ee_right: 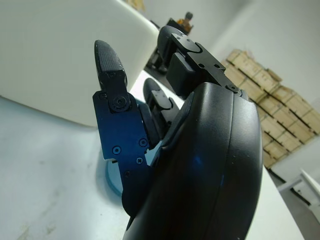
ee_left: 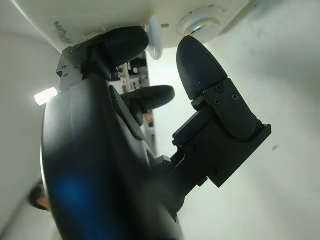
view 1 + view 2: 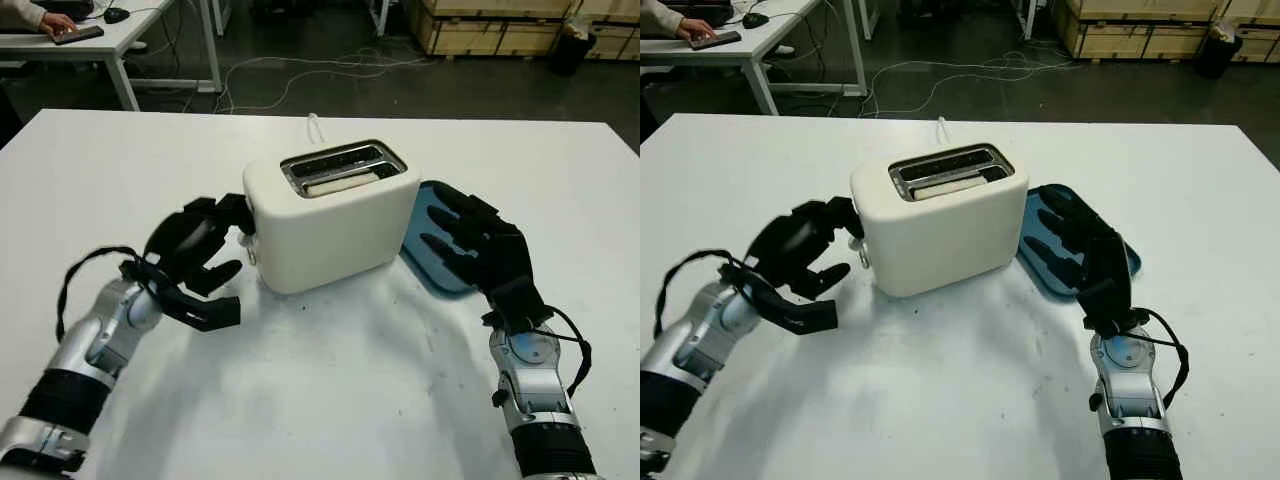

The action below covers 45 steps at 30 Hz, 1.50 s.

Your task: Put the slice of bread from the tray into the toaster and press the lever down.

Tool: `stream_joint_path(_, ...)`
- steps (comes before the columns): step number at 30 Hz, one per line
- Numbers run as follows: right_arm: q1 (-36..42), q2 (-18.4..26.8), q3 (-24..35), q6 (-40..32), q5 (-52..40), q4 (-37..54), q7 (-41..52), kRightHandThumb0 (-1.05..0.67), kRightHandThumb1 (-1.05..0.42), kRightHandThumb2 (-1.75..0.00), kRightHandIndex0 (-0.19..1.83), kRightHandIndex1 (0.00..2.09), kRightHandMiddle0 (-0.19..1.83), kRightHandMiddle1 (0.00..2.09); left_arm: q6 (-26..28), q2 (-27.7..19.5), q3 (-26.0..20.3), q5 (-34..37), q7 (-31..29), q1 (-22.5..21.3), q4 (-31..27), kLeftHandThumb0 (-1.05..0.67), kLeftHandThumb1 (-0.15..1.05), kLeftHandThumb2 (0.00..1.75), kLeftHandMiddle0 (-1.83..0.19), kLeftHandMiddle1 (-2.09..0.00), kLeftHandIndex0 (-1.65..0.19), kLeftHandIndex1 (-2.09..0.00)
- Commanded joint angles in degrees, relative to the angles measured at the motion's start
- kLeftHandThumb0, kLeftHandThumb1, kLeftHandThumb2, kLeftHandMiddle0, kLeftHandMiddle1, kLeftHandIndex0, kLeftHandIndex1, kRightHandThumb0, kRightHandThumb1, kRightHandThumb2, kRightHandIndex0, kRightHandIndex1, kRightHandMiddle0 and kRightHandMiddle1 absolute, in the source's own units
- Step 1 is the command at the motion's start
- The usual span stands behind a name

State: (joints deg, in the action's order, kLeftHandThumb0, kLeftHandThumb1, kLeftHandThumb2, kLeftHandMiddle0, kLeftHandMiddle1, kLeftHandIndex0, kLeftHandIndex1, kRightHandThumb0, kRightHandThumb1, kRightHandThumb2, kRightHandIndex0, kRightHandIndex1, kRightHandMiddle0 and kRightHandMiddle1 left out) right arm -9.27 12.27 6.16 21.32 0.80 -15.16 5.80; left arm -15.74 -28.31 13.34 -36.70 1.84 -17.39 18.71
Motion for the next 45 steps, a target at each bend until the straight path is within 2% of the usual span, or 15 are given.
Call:
stream_joint_path(1,0.19,0.29,0.28,1.04,-0.44,0.45,0.23,-0.43,-0.92,-0.04,0.64,0.0,0.61,0.0,1.61,2.45,4.48,-1.14,-2.39,4.4,3.26,-0.6,0.28,1.57,-0.2,-1.75,-0.12,-1.67)
stream_joint_path(7,0.02,0.08,0.17,0.56,-0.74,0.55,0.56,-0.43,-0.92,-0.03,0.65,0.0,0.61,0.0,4.75,3.29,5.21,-0.21,-3.57,6.43,0.19,-0.68,0.28,1.63,-0.18,-1.75,-0.07,-1.71)
stream_joint_path(11,0.01,0.05,0.15,0.32,-0.41,0.55,0.4,-0.43,-0.92,-0.04,0.65,0.0,0.62,0.0,4.07,3.4,5.88,0.83,-3.46,7.5,-1.79,-0.74,0.28,1.65,-0.23,-1.75,-0.08,-1.74)
stream_joint_path(19,-0.08,0.46,0.17,0.39,0.16,0.45,0.26,-0.44,-0.92,-0.04,0.66,0.0,0.62,0.0,1.08,2.07,7.29,2.15,-4.06,7.59,-2.19,-0.89,0.47,1.52,-0.27,-1.75,-0.15,-1.75)
stream_joint_path(22,-0.09,0.34,0.18,0.18,0.11,0.52,0.19,-0.43,-0.92,-0.04,0.66,0.0,0.62,0.0,2.72,0.87,7.33,2.54,-6.25,7.89,-4.86,-0.89,0.5,1.5,-0.26,-1.75,-0.16,-1.75)
stream_joint_path(25,-0.16,0.47,0.23,0.41,-0.23,0.14,0.62,-0.43,-0.92,-0.04,0.65,0.0,0.61,0.0,5.99,-1.03,8.1,-0.77,-7.4,8.06,-9.36,-0.84,0.42,1.55,-0.3,-1.75,-0.18,-1.73)
stream_joint_path(28,-0.2,0.47,0.25,0.45,-0.34,-0.09,0.77,-0.44,-0.92,-0.04,0.65,0.0,0.62,0.0,14.13,-2.44,9.62,-6.76,-12.48,8.22,-18.15,-0.74,0.27,1.64,-0.34,-1.65,-0.29,-1.57)
stream_joint_path(29,-0.18,0.39,0.23,0.27,-0.65,0.0,1.02,-0.43,-0.92,-0.04,0.65,0.0,0.62,0.0,16.98,-2.02,10.24,-8.67,-14.01,8.21,-20.18,-0.67,0.17,1.68,-0.41,-1.58,-0.38,-1.48)
stream_joint_path(30,-0.16,0.34,0.2,0.13,-0.79,0.07,1.16,-0.42,-0.92,-0.04,0.65,0.0,0.62,0.0,19.46,-1.54,11.38,-10.46,-16.01,7.7,-20.29,-0.62,0.13,1.68,-0.46,-1.52,-0.44,-1.41)
stream_joint_path(32,-0.09,0.41,0.16,-0.2,-0.54,0.22,1.13,-0.42,-0.92,-0.04,0.65,0.0,0.62,0.0,22.48,0.04,14.3,-12.82,-18.29,6.22,-15.8,-0.54,0.11,1.57,-0.56,-1.36,-0.58,-1.21)
stream_joint_path(33,-0.01,0.46,0.19,-0.56,-0.26,0.46,0.94,-0.43,-0.92,-0.05,0.65,0.0,0.62,0.0,23.85,1.31,15.44,-13.25,-18.48,5.92,-13.39,-0.52,0.13,1.47,-0.64,-1.25,-0.67,-1.06)
stream_joint_path(35,-0.03,0.88,0.21,-0.11,0.61,0.31,0.59,-0.43,-0.92,-0.05,0.66,0.01,0.63,0.01,25.66,3.71,17.01,-13.65,-17.28,6.06,-10.21,-0.47,0.14,1.4,-0.7,-1.16,-0.73,-0.94)
stream_joint_path(39,-0.29,1.23,0.31,-0.26,0.63,0.12,0.74,-0.44,-0.92,-0.06,0.67,0.01,0.63,0.0,25.79,6.03,17.79,-13.38,-14.54,5.65,-6.48,-0.47,0.1,1.52,-0.68,-1.15,-0.75,-0.91)
stream_joint_path(45,-0.36,1.61,-0.01,-0.57,1.06,0.12,0.58,-0.46,-0.92,-0.07,0.66,0.0,0.63,0.0,27.34,6.87,17.43,-12.82,-14.98,5.54,-7.13,-0.46,0.14,1.52,-0.58,-1.25,-0.68,-0.96)
